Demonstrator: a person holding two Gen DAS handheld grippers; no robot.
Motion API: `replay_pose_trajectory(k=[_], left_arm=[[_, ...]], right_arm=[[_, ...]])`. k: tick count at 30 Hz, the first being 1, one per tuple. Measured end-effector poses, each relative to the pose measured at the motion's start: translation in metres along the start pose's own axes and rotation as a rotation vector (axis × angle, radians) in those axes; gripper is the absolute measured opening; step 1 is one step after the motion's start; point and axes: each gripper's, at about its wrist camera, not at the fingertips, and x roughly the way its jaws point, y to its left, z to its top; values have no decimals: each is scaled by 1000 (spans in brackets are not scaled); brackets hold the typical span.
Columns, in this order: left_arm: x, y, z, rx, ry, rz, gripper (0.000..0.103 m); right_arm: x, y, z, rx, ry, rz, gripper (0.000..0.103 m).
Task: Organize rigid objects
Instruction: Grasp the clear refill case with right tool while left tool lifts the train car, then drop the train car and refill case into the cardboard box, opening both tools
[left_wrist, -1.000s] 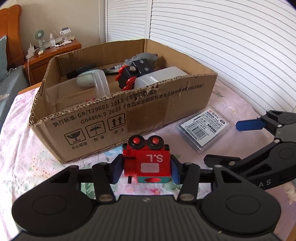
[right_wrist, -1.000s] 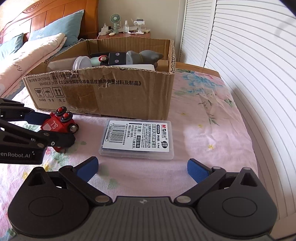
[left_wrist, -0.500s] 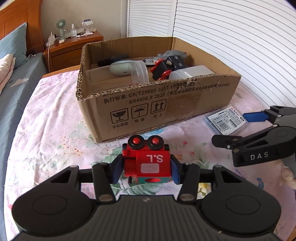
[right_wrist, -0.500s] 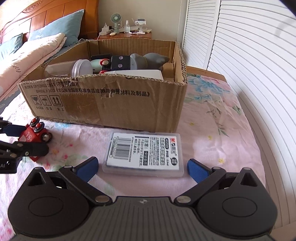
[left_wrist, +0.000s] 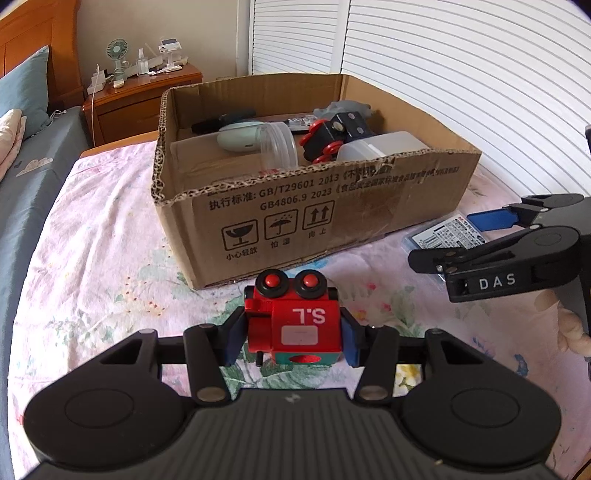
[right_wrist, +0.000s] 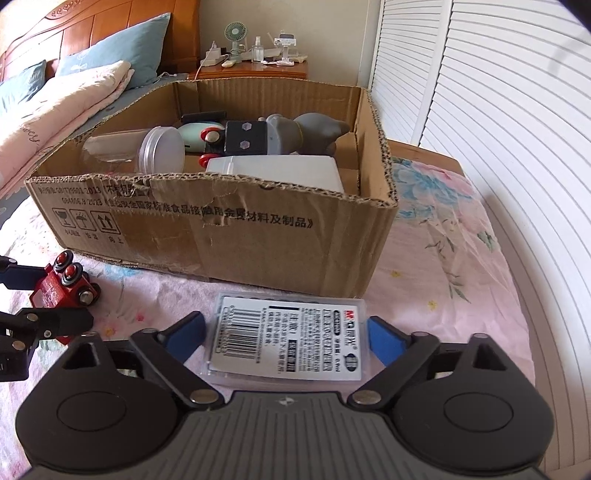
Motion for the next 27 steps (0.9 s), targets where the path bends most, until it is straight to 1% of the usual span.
replay_pose_trajectory(k=[5,10,16,20,23,25,27], left_arm=[[-1,1,2,32,20,-14,50],[-7,0,3,92,49,-34,50],[-26,-4,6,162,73,-75,50],[-44,-7,19,198,51,-92,50],[-55,-7,35,212,17,-99,50],[-59,-6,48,221,-10,-89,50],[-58,-4,62,232,-39,-60,50]], right_arm=[[-6,0,-2,-32,12,-17,92],[-24,-2,-3,-80,20,7,92],[-55,-4,-1,-140,-3,37,92],[-76,-4,6,-165,-35,67,92],[-87,-3,14,-177,-64,84,92],[-93,-2,22,-179,-79,95,92],[-98,-1,29,-184,-99,97,92]])
